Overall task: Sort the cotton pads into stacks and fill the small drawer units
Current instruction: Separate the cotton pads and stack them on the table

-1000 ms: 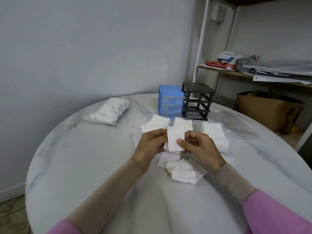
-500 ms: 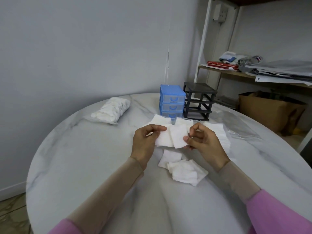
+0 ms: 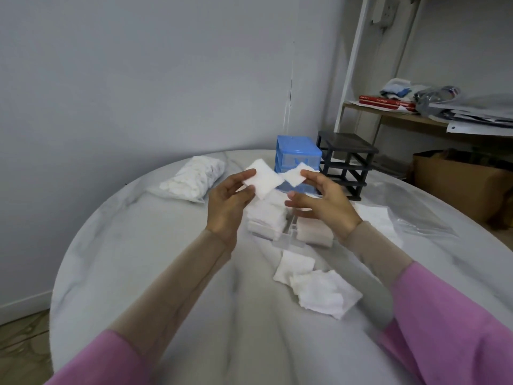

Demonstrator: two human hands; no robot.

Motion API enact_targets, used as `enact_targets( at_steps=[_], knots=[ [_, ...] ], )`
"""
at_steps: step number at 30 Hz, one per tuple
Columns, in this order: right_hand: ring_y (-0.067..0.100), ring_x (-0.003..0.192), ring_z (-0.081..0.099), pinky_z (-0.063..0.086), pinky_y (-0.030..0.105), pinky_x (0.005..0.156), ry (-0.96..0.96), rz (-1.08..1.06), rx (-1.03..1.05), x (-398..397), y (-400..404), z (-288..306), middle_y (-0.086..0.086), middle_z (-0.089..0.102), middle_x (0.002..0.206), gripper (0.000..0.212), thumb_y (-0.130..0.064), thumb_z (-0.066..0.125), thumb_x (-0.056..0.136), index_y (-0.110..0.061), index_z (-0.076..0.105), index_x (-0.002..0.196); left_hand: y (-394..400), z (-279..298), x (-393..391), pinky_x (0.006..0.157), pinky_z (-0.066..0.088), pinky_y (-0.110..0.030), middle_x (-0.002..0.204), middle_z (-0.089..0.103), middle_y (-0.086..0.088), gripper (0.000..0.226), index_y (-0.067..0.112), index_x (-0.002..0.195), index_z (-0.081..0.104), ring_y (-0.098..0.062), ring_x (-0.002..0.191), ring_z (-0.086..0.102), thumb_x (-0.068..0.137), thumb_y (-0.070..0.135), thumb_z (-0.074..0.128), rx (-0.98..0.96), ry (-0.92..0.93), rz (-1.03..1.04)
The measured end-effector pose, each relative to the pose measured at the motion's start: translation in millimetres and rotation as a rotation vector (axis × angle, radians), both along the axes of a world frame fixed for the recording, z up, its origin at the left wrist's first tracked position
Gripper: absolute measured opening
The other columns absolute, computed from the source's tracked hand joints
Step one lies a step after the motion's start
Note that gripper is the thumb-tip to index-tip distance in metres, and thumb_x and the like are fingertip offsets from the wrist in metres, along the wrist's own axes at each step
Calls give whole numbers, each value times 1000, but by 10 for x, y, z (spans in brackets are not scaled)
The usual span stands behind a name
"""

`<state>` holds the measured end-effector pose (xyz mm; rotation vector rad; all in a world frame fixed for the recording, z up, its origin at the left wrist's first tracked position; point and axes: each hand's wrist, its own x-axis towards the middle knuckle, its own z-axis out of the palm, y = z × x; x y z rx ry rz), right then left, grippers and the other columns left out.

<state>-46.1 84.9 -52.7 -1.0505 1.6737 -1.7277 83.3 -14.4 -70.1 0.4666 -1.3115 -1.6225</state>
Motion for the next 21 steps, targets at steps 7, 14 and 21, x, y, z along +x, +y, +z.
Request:
enact_targets(
  at_steps=[7, 14, 21],
  knots=[
    [14, 90, 59, 56, 18, 66, -120, -71, -92, 29, -277, 112, 6, 45, 130, 58, 2, 68, 79, -7, 45, 131, -26, -63, -59, 69, 50, -16, 64, 65, 10, 25, 14, 84, 65, -4, 65, 61, 80, -10, 61, -87, -85, -8],
    [18, 93, 58, 57, 23, 69, -7, -180, -60, -194, -354, 47, 11, 49, 127, 51, 10, 62, 81, -2, 47, 129, -197, -131, -42, 84, 46, -15, 101, 66, 4, 27, 20, 104, 61, -7, 92, 61, 87, -1, 56, -313, -333, 169],
    [20, 102, 54, 49, 31, 90, 293, -175, 146, -380, -482, 48, 7, 47, 130, 49, 7, 53, 89, -8, 43, 135, -201, -270, -37, 89, 39, -13, 118, 64, -5, 29, 11, 118, 64, -16, 108, 58, 94, 8, 47, -485, -685, 161]
  ],
)
